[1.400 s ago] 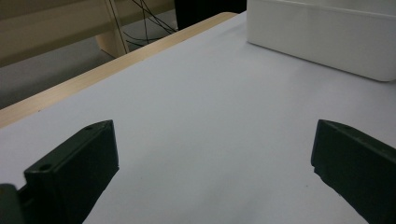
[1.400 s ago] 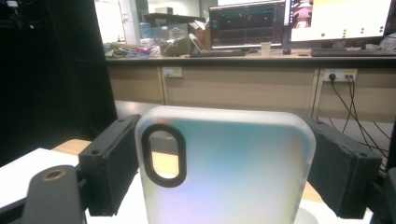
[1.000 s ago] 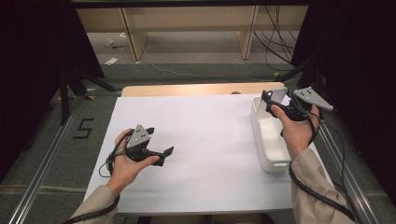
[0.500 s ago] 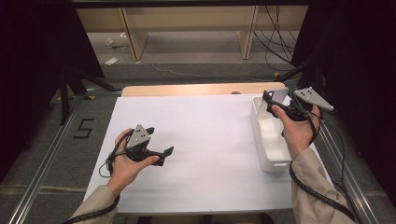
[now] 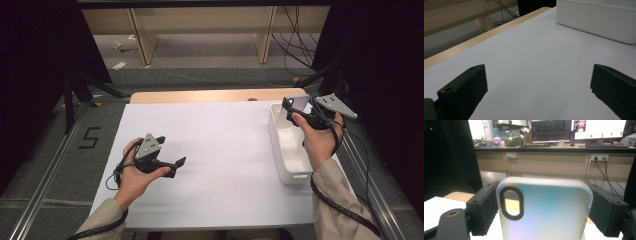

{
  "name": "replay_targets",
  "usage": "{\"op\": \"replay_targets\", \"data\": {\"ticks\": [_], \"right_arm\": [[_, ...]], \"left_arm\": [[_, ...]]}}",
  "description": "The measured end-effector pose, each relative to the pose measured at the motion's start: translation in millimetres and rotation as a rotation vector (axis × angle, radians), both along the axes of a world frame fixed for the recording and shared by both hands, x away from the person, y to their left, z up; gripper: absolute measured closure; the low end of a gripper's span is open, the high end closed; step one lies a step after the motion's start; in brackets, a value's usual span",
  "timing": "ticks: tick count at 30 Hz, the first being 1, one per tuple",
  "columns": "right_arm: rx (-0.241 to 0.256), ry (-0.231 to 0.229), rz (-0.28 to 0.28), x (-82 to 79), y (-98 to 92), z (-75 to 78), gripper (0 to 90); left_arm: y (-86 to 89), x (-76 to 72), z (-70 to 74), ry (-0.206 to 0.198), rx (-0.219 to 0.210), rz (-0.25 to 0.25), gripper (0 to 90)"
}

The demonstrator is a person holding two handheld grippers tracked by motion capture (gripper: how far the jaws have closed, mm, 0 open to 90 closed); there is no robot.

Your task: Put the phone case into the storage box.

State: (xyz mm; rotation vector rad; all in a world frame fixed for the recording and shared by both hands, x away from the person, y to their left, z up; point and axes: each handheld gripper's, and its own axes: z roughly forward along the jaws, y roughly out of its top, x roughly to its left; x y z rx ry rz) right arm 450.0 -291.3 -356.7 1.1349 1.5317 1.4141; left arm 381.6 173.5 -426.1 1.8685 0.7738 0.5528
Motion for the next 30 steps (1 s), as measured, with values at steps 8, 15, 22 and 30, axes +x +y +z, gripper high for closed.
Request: {"op": "replay_targets", "data": {"ticks": [8, 15, 22, 30], "right_arm": [[0.001, -0.001, -0.007, 1.1, -2.4, -0.6, 18.5], [0.003, 0.003, -0.011, 1.5, -3.6, -1.3, 18.5], [0.004, 0.001, -0.019, 2.2, -5.9, -1.8, 18.5], [0.002, 0.006, -0.025, 2.6, -7.4, -2.5, 18.5]], "left_arm": [[0.0, 0.2, -0.4, -0.001, 0.0, -0.002, 0.4], [-0.1, 0.0, -0.1, -0.001, 0.0, -0.002, 0.4], [0.1, 0.0, 0.3, -0.004, 0.002, -0.003, 0.4], [0.3, 0.0, 0.3, -0.003, 0.001, -0.003, 0.4]]}}
